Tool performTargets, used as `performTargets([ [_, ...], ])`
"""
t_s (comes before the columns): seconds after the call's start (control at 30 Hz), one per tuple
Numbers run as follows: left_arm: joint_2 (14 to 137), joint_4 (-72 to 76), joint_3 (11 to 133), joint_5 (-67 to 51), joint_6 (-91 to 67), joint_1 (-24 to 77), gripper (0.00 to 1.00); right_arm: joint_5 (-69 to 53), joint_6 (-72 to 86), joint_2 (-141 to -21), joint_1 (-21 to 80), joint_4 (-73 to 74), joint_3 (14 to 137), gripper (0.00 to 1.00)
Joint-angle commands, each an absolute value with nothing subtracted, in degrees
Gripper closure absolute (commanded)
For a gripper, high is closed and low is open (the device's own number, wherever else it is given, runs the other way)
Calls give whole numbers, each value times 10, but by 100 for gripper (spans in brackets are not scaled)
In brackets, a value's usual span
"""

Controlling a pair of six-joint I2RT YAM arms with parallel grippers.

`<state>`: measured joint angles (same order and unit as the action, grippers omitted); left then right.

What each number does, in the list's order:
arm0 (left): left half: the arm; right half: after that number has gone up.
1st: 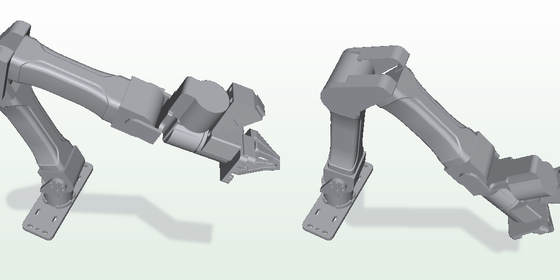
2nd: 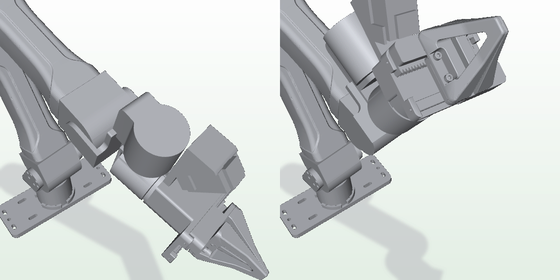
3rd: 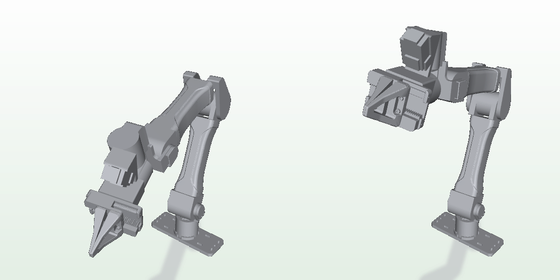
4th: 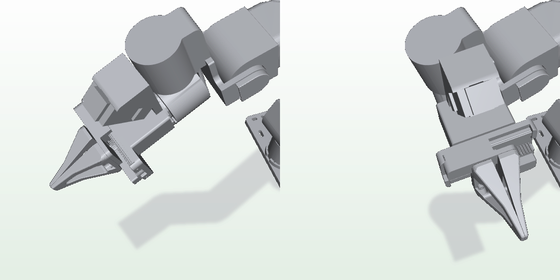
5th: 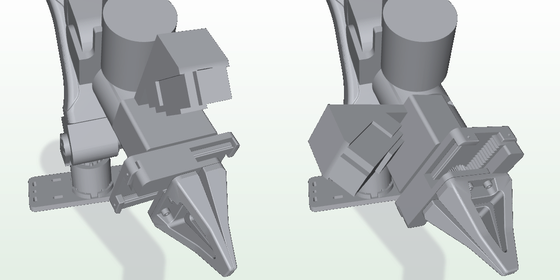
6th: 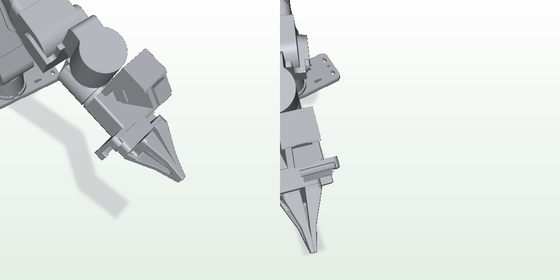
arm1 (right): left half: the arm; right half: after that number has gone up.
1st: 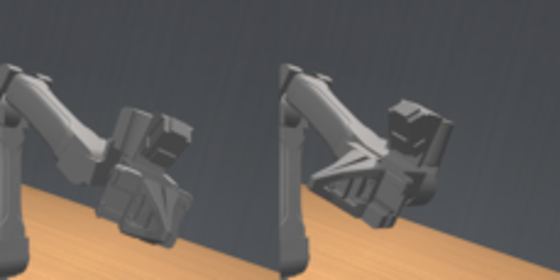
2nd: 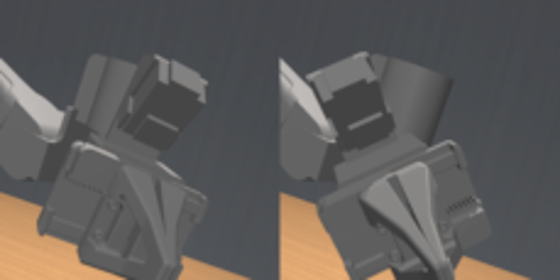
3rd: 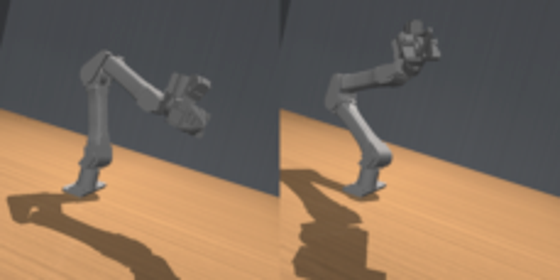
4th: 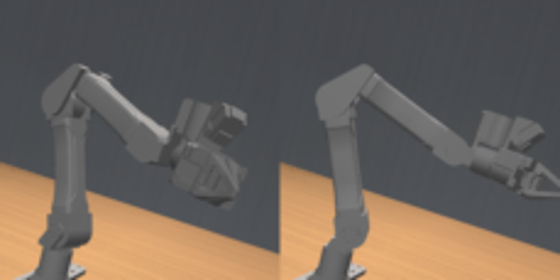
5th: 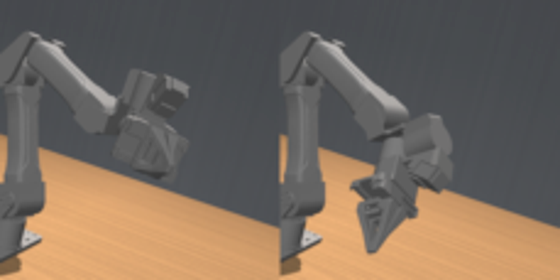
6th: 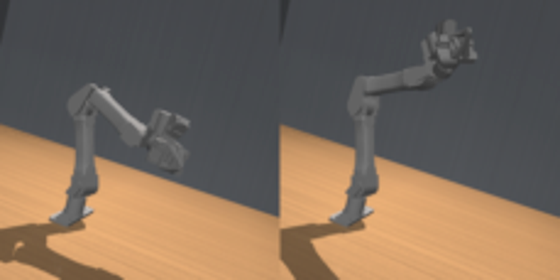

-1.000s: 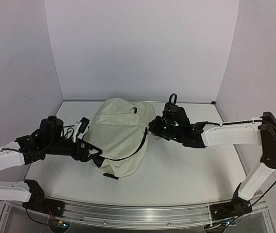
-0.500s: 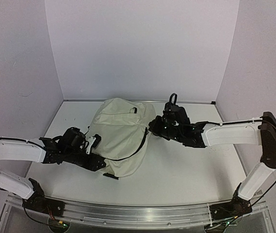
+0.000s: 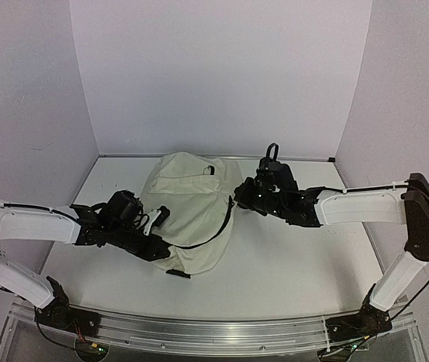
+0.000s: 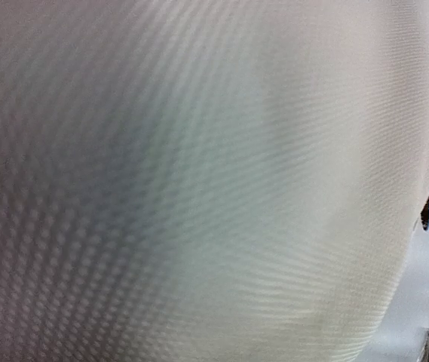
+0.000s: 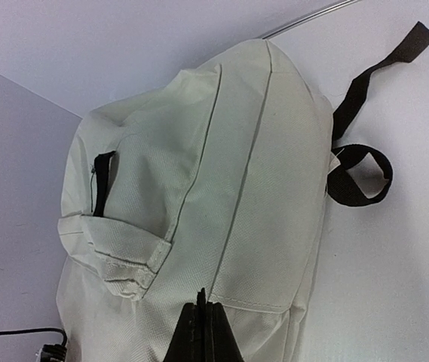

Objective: Pack the student bag
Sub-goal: Zip the student bag at the center of the board.

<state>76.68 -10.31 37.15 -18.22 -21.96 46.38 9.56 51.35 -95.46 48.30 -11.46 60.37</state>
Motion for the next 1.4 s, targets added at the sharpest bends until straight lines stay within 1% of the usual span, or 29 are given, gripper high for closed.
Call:
performTargets([
  [0.0, 740, -177, 478, -250, -208, 474, 100, 111, 503, -923, 460, -136, 602, 100],
  [0.17, 755, -282, 608, -321, -215, 492, 100, 104, 489, -929, 434, -132, 608, 100],
  [0.3, 795, -340, 689, -380, -202, 524, 100, 105, 478, -935, 418, -127, 613, 100],
  [0.4, 834, -378, 748, -397, -182, 552, 100, 106, 470, -932, 411, -121, 617, 100],
  [0.43, 844, -385, 762, -403, -177, 556, 97, 107, 466, -929, 411, -119, 618, 100],
  [0.47, 853, -389, 771, -403, -172, 558, 91, 108, 462, -925, 410, -117, 618, 100],
  [0.53, 867, -386, 783, -393, -168, 558, 73, 103, 451, -916, 410, -115, 616, 100],
  [0.6, 869, -361, 795, -374, -172, 558, 58, 93, 442, -906, 411, -114, 611, 100],
  [0.7, 873, -317, 828, -336, -180, 557, 38, 90, 438, -891, 410, -110, 595, 100],
  [0.73, 879, -308, 844, -313, -182, 556, 33, 92, 439, -886, 410, -109, 589, 100],
  [0.8, 902, -304, 879, -269, -186, 545, 28, 99, 445, -877, 410, -108, 573, 100],
  [0.87, 937, -315, 925, -216, -198, 522, 25, 106, 453, -868, 410, -108, 558, 100],
  [1.0, 1020, -311, 983, -183, -191, 479, 20, 106, 463, -859, 410, -108, 537, 100],
  [1.17, 1124, -320, 1067, -122, -62, 472, 13, 96, 467, -854, 410, -111, 531, 100],
  [1.23, 1149, -301, 1081, -92, 1, 475, 10, 92, 468, -854, 411, -113, 530, 100],
  [1.37, 1194, -273, 1101, -21, 78, 478, 8, 87, 471, -853, 410, -114, 528, 100],
])
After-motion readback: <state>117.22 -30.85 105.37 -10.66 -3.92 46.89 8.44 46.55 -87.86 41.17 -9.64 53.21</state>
